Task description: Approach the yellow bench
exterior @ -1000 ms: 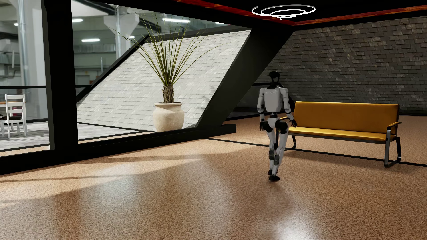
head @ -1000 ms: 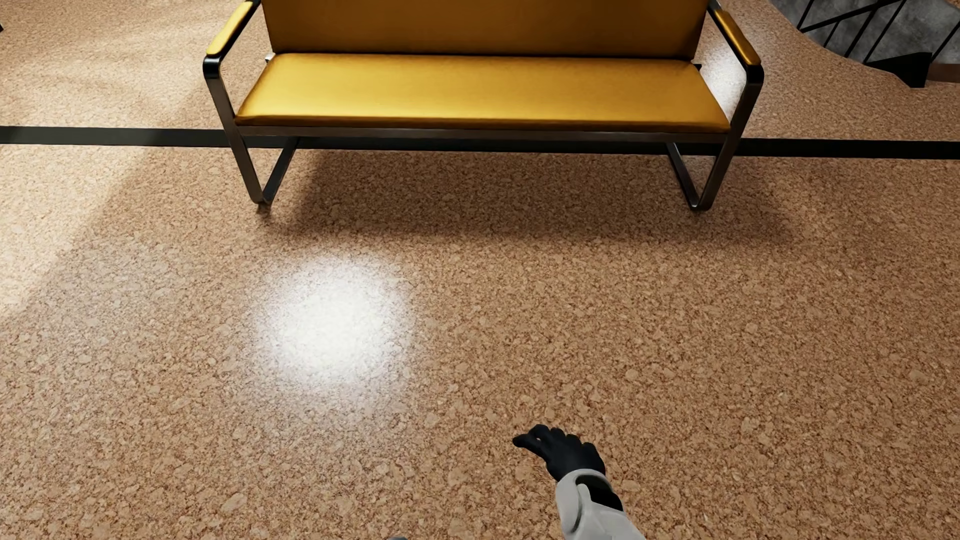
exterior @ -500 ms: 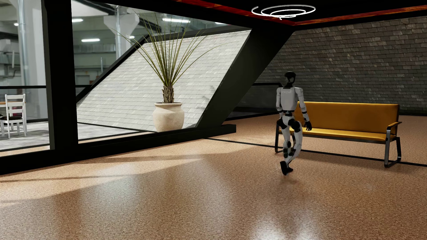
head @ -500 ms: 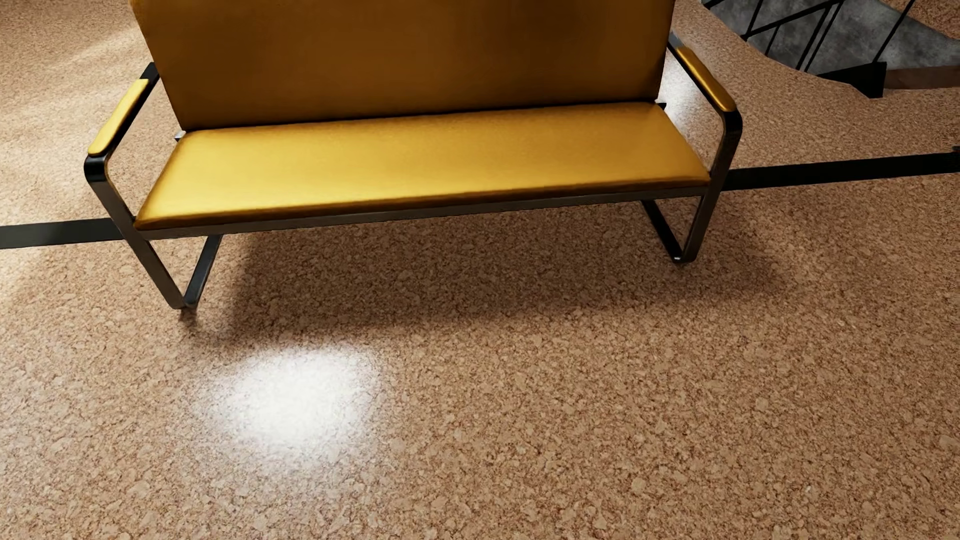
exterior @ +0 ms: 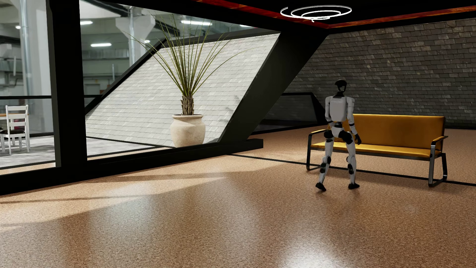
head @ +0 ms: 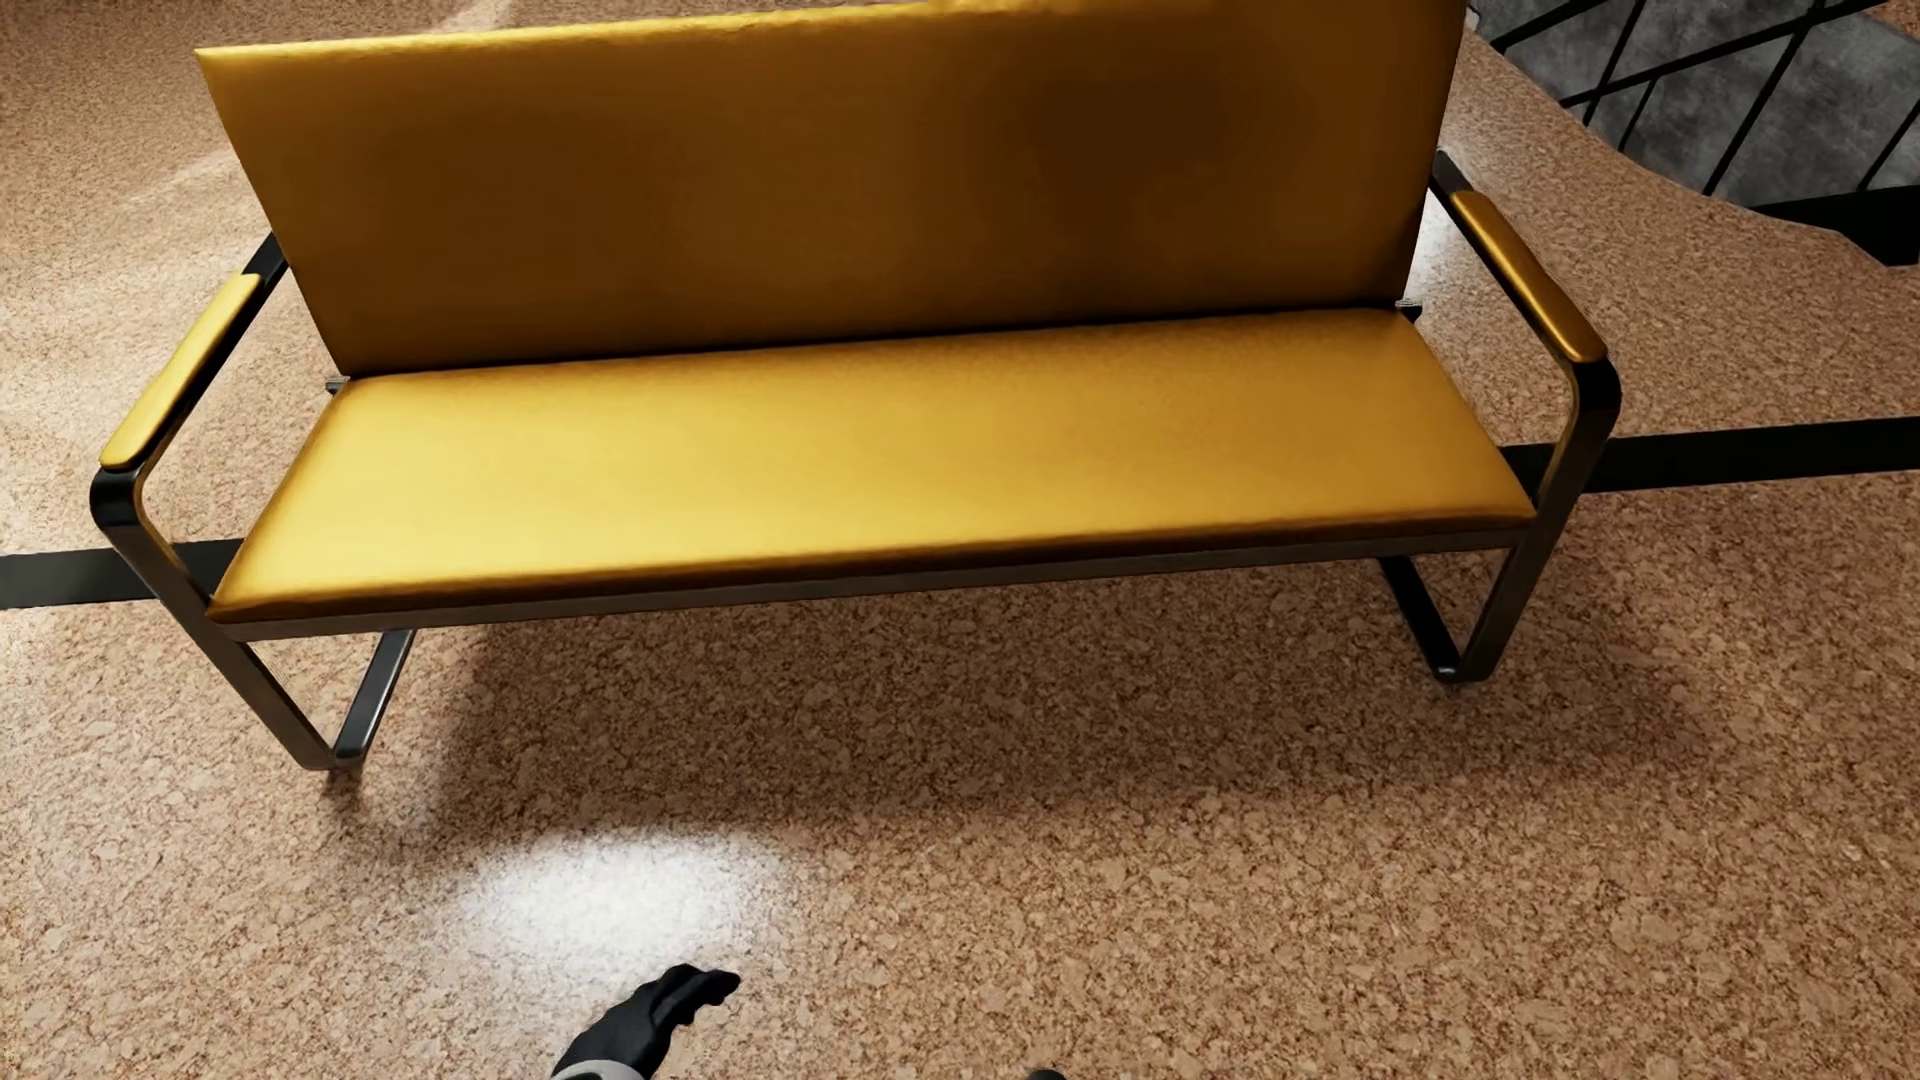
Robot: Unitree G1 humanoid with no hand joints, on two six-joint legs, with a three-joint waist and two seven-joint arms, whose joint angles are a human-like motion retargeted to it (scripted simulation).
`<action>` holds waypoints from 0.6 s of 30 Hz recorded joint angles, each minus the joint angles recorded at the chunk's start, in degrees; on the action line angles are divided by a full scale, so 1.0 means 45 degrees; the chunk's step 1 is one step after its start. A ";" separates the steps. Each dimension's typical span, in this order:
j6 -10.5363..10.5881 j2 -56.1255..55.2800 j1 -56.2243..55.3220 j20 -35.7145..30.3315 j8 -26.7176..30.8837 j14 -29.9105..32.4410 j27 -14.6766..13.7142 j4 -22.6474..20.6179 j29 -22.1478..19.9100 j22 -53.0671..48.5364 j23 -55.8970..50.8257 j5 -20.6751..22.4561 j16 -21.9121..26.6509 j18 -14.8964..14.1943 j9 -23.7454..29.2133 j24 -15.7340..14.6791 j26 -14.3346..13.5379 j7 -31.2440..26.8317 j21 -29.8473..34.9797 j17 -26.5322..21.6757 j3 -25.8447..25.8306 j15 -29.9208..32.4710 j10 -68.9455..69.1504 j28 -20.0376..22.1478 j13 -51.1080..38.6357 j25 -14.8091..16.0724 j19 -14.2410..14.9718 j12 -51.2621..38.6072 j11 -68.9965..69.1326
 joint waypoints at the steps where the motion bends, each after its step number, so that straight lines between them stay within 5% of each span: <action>1: 0.0221 0.0310 -0.0287 0.0022 -0.0289 0.0928 0.0244 0.0321 0.0097 0.0219 0.0310 0.0117 -0.0025 0.0047 -0.0059 0.0006 0.0214 -0.0092 -0.0036 0.0202 -0.0001 -0.0326 0.0784 -0.0288 -0.0113 -0.0117 0.0005 0.0274 0.0009; 3: 0.0593 0.0648 -0.1670 -0.0575 -0.0901 0.2603 -0.0057 0.1107 0.0550 0.0340 0.0471 0.0256 0.0339 -0.0606 -0.0062 0.0329 -0.0044 0.0192 0.0057 0.0330 0.0012 -0.0953 0.3570 -0.1504 -0.0440 -0.0215 -0.0245 0.0656 0.0250; 5: 0.0972 0.0673 -0.3530 -0.1223 -0.1486 0.3899 -0.1080 0.2746 0.1258 -0.0076 0.0351 0.0502 0.1135 -0.1800 0.0066 0.0808 -0.0620 0.1295 0.0564 0.0193 0.0090 -0.1689 0.7137 -0.2153 -0.0982 -0.0374 -0.0576 0.0952 0.0970; 7: 0.1384 0.0987 -0.5226 -0.0888 -0.1935 0.3118 -0.2008 0.3975 0.1883 -0.0519 0.0425 0.0863 0.1311 -0.1867 0.0175 0.0647 -0.0286 0.1830 0.1150 -0.0267 0.0284 -0.2226 0.9698 -0.1664 -0.1777 -0.0714 -0.0816 0.1358 0.1241; 9: 0.1645 0.1361 -0.6385 -0.0049 -0.2161 0.2509 -0.2087 0.4300 0.2020 -0.0832 0.0598 0.1091 0.1067 -0.2480 0.0221 0.0050 0.0251 0.1980 0.1553 -0.0656 0.0418 -0.2685 1.0298 -0.0966 -0.2797 -0.1170 -0.0924 0.1796 0.1437; 14: 0.1747 0.2303 -0.6382 0.0305 -0.2231 0.0636 -0.1757 0.5464 0.1198 -0.1283 0.0190 0.1120 0.0842 -0.2454 0.0137 -0.0097 0.0186 0.3840 0.0837 -0.1116 0.0672 -0.3428 0.4966 -0.1098 -0.4457 -0.0718 -0.1020 0.2182 0.1422; 17: 0.1618 0.2872 -0.5492 0.0233 -0.2453 0.1355 -0.2101 0.5721 0.0867 -0.1028 -0.0523 0.0922 0.0582 -0.2605 -0.0028 0.0098 0.0202 0.5358 0.0861 -0.1422 0.0594 -0.3527 0.0367 -0.1129 -0.4582 -0.0333 -0.0938 0.1803 0.0866; 18: 0.1578 0.3036 -0.5186 0.0107 -0.2593 0.1793 -0.2166 0.5901 0.0823 -0.0933 -0.0684 0.0840 0.0490 -0.2142 -0.0094 0.0241 0.0171 0.6414 0.0930 -0.1514 0.0527 -0.3520 -0.0821 -0.1162 -0.4482 -0.0214 -0.0883 0.1623 0.0636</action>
